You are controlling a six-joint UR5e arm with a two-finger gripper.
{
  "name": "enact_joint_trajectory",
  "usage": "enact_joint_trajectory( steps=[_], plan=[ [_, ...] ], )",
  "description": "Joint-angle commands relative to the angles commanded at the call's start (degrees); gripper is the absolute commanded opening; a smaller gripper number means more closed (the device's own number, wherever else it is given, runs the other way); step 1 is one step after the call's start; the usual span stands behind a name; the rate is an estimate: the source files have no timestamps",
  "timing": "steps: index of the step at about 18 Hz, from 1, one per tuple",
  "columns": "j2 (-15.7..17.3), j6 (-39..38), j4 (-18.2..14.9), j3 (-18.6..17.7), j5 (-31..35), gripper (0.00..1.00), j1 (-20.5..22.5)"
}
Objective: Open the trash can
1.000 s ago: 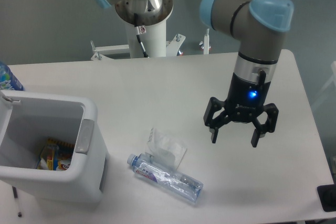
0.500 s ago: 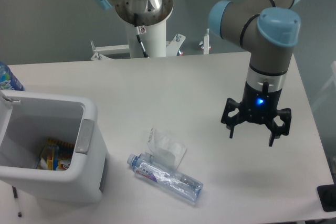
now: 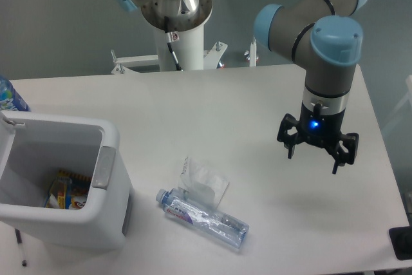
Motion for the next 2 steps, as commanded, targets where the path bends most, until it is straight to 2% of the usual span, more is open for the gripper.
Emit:
enact_joint_trajectory(
  steps=[2],
  plan=[
    [0.0, 1.75, -0.53, -0.09, 0.88, 1.0, 0.0]
  ],
)
